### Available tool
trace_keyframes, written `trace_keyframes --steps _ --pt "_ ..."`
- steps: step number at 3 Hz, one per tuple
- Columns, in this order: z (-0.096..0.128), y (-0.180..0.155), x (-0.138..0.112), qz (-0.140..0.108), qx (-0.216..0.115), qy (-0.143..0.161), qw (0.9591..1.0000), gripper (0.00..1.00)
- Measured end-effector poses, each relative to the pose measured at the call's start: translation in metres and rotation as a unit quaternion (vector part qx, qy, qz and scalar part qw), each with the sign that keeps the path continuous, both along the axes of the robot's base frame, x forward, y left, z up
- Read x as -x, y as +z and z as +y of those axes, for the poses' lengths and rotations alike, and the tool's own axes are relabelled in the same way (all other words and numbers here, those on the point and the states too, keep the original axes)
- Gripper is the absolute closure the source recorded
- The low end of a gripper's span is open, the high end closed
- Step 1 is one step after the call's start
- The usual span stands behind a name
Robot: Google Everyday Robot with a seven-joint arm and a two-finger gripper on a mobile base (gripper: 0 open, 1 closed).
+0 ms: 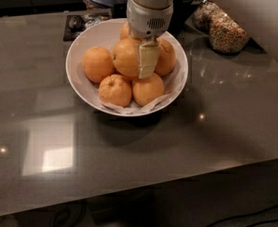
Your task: Pick orange from white bowl
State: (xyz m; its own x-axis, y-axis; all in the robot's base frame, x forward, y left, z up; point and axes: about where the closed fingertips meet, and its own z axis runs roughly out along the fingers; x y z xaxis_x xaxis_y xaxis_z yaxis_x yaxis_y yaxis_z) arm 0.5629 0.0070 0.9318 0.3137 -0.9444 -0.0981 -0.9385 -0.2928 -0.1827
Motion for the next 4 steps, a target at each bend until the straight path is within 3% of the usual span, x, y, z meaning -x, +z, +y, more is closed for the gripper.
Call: trace_keyframes --steps 2,3,4 --pt "0.009 0.032 0.005 -0.013 -0.036 0.015 0.9991 1.00" --pt "0.011 0.055 0.030 0.004 -0.046 0.038 0.9982 1.00" --pt "0.013 0.064 0.041 0.008 -0.050 0.040 0.9979 1.00"
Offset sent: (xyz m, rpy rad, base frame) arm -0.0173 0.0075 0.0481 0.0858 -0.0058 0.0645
